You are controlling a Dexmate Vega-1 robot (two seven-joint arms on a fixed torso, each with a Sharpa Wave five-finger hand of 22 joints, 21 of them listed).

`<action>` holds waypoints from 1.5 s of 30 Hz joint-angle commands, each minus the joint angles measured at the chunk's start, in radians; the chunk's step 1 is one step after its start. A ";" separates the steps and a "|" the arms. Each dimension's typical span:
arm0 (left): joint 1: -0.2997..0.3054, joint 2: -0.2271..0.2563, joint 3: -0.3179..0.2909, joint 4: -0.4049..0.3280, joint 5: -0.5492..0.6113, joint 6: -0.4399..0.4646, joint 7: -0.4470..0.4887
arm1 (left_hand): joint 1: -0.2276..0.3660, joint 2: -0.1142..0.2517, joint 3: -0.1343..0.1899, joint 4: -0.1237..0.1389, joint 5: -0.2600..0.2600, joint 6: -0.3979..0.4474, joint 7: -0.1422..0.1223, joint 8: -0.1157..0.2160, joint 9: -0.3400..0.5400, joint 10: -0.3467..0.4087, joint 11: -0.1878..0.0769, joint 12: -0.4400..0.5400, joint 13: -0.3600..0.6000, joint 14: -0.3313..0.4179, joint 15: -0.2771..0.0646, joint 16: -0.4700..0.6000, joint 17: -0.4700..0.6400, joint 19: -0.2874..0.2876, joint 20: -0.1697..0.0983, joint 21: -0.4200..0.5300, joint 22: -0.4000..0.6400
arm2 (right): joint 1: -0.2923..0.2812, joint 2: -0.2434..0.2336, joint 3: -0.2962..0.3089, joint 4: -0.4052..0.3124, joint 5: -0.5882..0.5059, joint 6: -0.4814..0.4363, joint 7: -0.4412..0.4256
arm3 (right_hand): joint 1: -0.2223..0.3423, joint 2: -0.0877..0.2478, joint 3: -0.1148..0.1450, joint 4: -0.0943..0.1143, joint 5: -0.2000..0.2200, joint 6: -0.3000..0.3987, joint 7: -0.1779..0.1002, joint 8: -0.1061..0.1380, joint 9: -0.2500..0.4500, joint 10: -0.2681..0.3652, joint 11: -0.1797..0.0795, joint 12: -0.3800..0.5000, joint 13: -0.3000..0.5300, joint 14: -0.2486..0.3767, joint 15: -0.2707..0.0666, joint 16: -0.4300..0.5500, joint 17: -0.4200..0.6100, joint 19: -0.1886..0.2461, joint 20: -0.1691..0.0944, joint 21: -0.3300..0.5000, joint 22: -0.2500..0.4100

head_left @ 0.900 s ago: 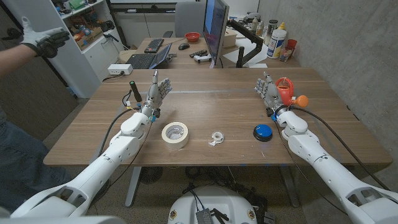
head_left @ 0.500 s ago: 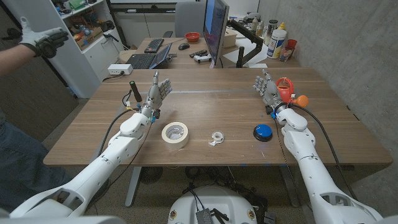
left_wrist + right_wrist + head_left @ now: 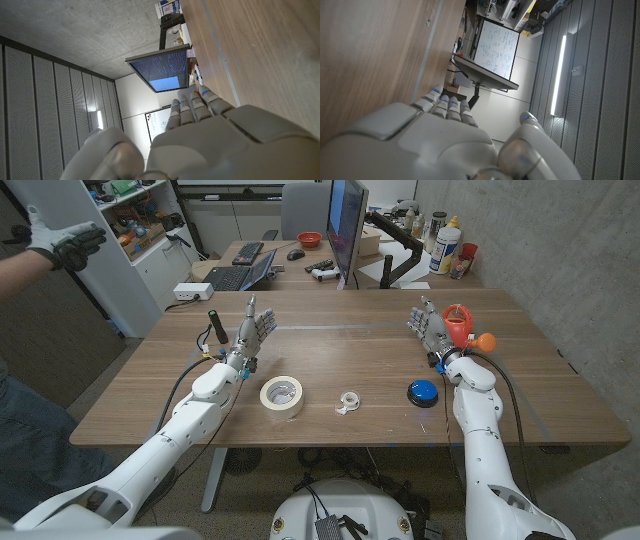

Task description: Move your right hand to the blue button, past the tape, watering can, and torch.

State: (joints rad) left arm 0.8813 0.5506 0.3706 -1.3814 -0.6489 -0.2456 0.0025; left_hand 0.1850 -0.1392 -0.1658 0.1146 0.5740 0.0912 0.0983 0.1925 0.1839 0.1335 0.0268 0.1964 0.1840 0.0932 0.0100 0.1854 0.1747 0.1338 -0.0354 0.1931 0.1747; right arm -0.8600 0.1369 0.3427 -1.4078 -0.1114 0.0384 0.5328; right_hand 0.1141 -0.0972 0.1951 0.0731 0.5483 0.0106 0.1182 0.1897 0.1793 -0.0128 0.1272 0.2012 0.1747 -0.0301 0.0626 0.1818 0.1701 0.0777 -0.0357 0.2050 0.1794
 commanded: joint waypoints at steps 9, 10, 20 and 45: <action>0.014 0.021 0.000 -0.036 0.009 0.014 0.009 | 0.016 0.003 -0.010 -0.005 0.013 0.000 0.003 0.005 0.004 0.001 -0.001 0.003 0.002 0.002 0.005 0.003 0.005 0.002 -0.029 0.003 0.004 | 0.003 0.081 0.062 -0.061 -0.117 -0.002 0.069 | 0.019 0.005 0.001 -0.012 0.008 0.008 0.013 0.007 0.002 0.015 0.001 0.010 0.005 0.005 0.002 0.004 0.006 0.010 -0.030 0.005 0.004; 0.015 0.021 0.000 -0.036 0.008 0.014 0.009 | 0.017 0.004 -0.011 -0.006 0.013 0.000 0.002 0.005 0.004 -0.001 -0.002 0.002 0.002 0.002 0.006 0.003 0.005 0.002 -0.029 0.003 0.004 | 0.004 0.082 0.062 -0.062 -0.117 -0.002 0.069 | 0.019 0.005 0.001 -0.012 0.009 0.009 0.013 0.007 0.002 0.016 0.003 0.010 0.005 0.005 0.003 0.004 0.006 0.011 -0.030 0.005 0.004; 0.019 0.026 -0.002 -0.046 0.008 0.016 0.010 | 0.022 0.006 -0.012 -0.008 0.016 0.000 0.001 0.005 0.004 -0.003 0.000 0.002 0.002 0.001 0.006 0.003 0.006 -0.002 -0.027 0.002 0.004 | -0.019 0.083 0.040 -0.104 -0.153 -0.004 0.064 | 0.025 0.007 -0.001 -0.016 0.013 0.017 0.005 0.009 0.002 0.022 0.002 0.011 0.005 0.006 0.002 0.003 0.006 0.011 -0.028 0.004 0.005; 0.027 0.033 0.002 -0.058 0.014 0.011 0.002 | 0.037 0.014 -0.014 -0.014 0.025 0.009 -0.011 0.009 0.004 -0.006 -0.009 0.001 0.002 -0.004 0.001 0.002 0.006 -0.011 -0.018 0.000 0.005 | -0.110 0.085 -0.021 -0.254 -0.246 -0.050 0.024 | 0.049 0.009 -0.005 -0.035 0.025 0.032 -0.031 0.010 0.002 0.029 -0.011 0.010 0.006 0.003 0.005 0.000 0.006 -0.004 0.014 -0.003 0.004</action>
State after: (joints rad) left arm 0.9056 0.5819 0.3706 -1.4365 -0.6374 -0.2317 0.0112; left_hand 0.2121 -0.1242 -0.1772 0.1030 0.5924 0.0948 0.0945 0.1963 0.1837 0.1296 0.0230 0.1964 0.1837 0.0894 0.0138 0.1853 0.1795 0.1296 -0.0392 0.1931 0.1745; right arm -0.9366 0.2244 0.3500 -1.5967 -0.3126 0.0197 0.5714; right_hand 0.1492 -0.0866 0.1879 0.0496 0.5636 0.0448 0.0944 0.1973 0.1790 0.0181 0.1181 0.2090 0.1796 -0.0303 0.0623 0.1818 0.1746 0.0776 -0.0356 0.2050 0.1791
